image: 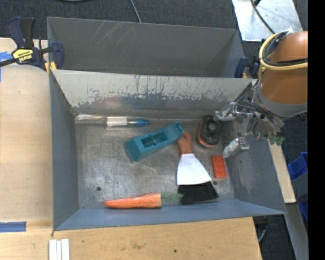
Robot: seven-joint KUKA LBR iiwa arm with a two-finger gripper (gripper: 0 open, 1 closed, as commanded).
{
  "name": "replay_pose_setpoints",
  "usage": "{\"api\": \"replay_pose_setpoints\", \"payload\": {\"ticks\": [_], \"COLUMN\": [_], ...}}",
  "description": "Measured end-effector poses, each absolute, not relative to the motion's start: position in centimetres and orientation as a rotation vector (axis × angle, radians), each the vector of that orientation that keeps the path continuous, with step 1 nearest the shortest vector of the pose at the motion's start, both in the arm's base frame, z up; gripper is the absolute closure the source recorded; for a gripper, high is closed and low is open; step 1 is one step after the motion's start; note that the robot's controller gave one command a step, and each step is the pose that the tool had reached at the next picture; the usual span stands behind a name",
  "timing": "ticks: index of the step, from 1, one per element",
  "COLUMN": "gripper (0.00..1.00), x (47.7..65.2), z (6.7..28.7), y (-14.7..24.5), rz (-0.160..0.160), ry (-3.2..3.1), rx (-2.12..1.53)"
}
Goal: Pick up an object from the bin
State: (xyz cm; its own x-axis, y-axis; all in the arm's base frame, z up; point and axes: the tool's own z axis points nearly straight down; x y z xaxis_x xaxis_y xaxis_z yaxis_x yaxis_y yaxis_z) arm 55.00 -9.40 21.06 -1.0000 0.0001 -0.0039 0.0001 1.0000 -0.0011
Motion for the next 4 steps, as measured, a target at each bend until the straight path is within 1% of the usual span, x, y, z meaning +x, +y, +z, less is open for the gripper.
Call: {"api": "replay_pose_setpoints", "payload": {"ticks": [1, 2, 3, 4], "gripper": [0.00, 0.00, 0.00, 0.00], "x": [57.0, 58.6, 59.5, 60.6], "z": [17.1, 14.7, 13.8, 9.8], "y": [-7.3, -5.1, -2.5, 0.5], "rz": [-0.004, 0.001, 0.001, -0.001], "ry": [3.130, 3.141, 3.109, 3.135], "rx": [-0.098, 0.027, 0.423, -0.112]}}
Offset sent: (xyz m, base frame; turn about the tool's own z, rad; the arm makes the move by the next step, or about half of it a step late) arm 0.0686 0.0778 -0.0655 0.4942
